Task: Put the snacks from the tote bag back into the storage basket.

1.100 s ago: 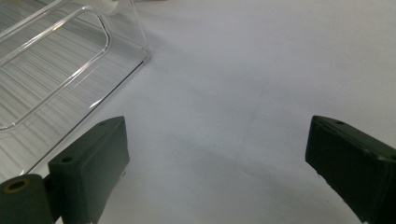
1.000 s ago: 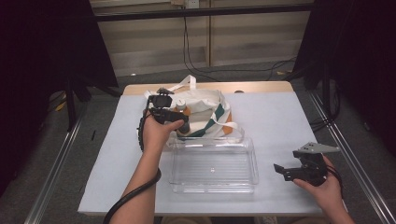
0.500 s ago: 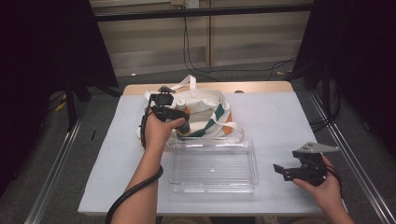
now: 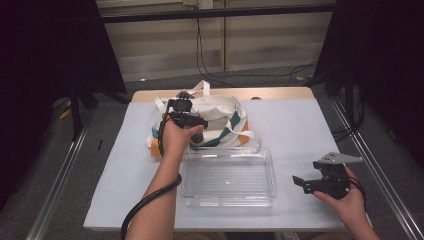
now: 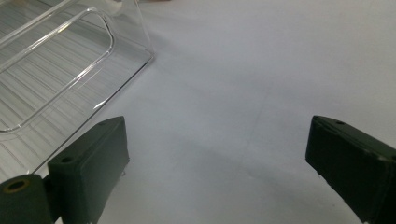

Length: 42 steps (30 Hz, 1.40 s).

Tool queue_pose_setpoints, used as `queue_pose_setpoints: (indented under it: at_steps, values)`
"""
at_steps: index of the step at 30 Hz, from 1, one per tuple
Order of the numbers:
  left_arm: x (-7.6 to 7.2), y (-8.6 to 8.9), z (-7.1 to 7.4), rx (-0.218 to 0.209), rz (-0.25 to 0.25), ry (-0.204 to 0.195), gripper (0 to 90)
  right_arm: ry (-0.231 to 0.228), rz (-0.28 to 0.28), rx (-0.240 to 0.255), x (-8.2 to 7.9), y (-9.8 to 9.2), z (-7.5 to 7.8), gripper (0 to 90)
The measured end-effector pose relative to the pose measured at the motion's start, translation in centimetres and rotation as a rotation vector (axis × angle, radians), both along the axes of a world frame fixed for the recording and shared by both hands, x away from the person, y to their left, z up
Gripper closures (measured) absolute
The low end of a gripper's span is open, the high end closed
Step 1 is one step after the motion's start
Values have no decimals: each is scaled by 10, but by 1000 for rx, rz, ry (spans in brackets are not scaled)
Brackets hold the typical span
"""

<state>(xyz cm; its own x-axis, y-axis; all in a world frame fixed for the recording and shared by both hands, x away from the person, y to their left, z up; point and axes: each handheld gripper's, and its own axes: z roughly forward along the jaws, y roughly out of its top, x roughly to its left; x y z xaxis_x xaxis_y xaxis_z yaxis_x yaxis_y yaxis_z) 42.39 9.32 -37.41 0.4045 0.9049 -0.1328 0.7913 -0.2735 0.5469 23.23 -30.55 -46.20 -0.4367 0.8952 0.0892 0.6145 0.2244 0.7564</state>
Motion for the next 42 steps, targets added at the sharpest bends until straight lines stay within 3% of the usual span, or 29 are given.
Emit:
queue_pose_setpoints:
  at_steps: [10,25,42]
  values:
    - [5,-2,-6,15,19,23,194,4,0,1,0,-1,1,56]
    - [8,-6,-13,11,72,11,248,-3,4,-2,1,0,1,56]
    - [8,-7,-12,41,51,6,297,5,10,-11,2,1,0,56]
